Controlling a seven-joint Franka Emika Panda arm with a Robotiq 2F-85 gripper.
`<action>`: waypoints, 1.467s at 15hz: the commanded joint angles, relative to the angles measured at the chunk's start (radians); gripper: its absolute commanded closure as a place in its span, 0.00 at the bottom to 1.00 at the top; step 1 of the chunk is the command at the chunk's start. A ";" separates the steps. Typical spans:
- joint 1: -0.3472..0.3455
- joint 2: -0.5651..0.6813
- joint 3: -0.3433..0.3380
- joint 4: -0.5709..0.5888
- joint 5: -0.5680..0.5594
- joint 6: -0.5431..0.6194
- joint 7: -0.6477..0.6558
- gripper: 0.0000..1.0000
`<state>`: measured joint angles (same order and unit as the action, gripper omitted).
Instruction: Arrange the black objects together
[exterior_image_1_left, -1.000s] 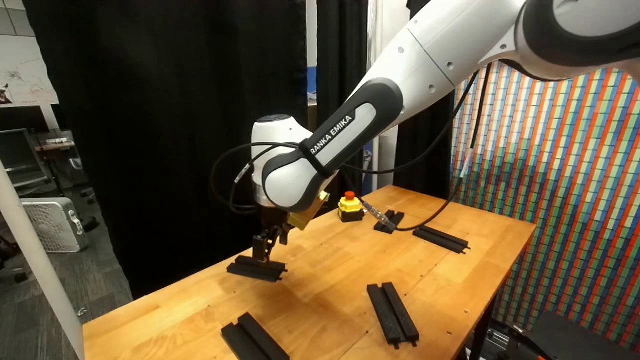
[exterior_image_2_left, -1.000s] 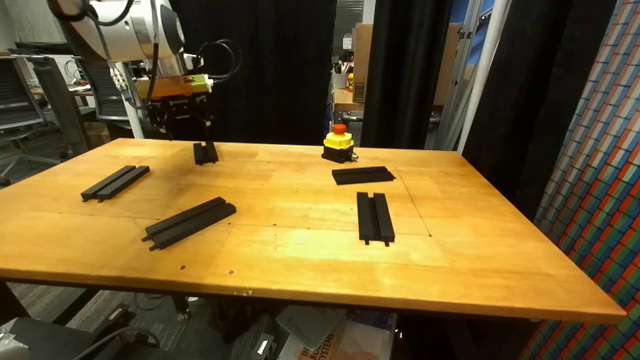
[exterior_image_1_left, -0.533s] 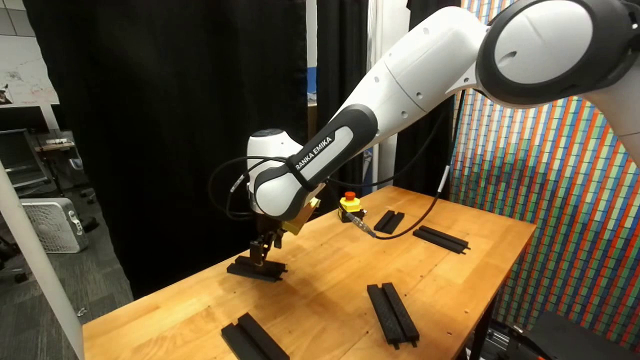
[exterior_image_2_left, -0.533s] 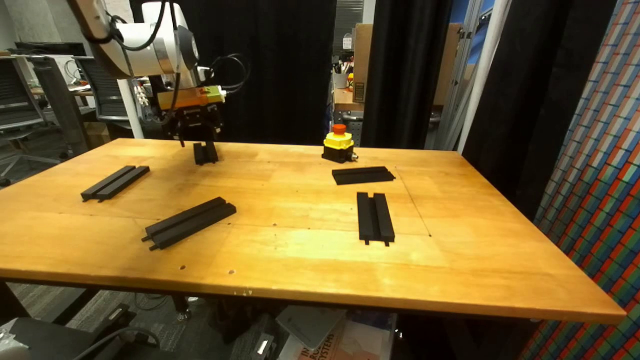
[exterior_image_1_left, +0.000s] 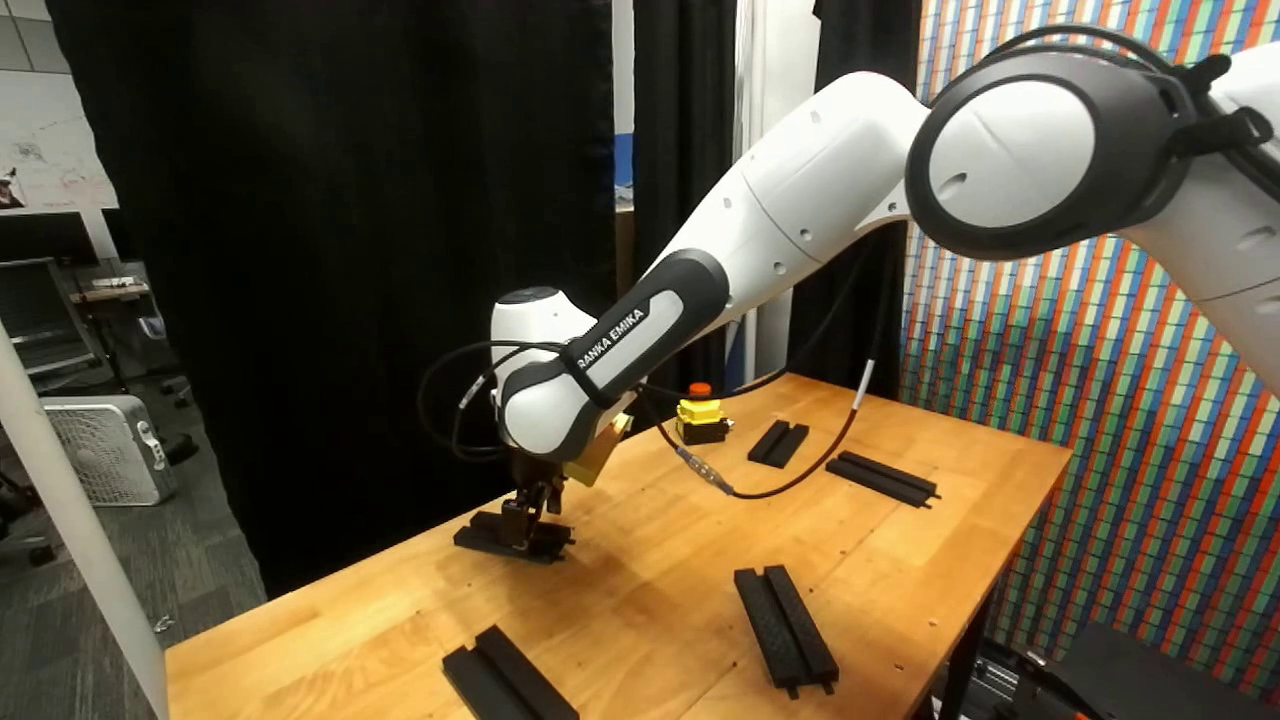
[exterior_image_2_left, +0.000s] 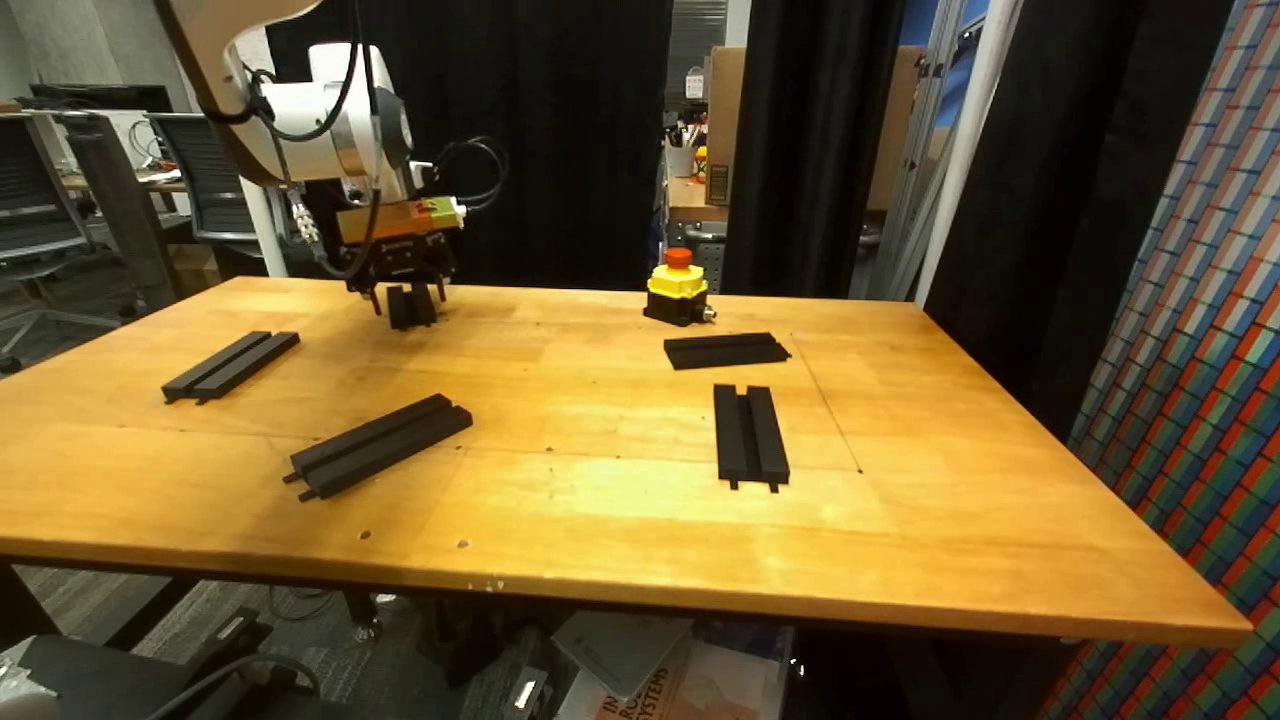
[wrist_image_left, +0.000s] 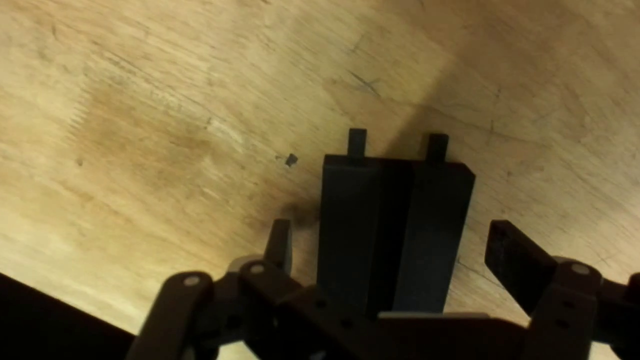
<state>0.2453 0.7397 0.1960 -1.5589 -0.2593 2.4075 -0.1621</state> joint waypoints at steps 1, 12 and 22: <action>0.015 0.060 -0.012 0.095 0.022 -0.048 -0.036 0.00; 0.032 0.077 -0.036 0.150 0.040 -0.151 0.035 0.55; 0.080 -0.119 -0.035 -0.062 0.092 -0.262 0.304 0.55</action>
<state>0.2996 0.7352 0.1731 -1.4952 -0.2017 2.1554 0.0734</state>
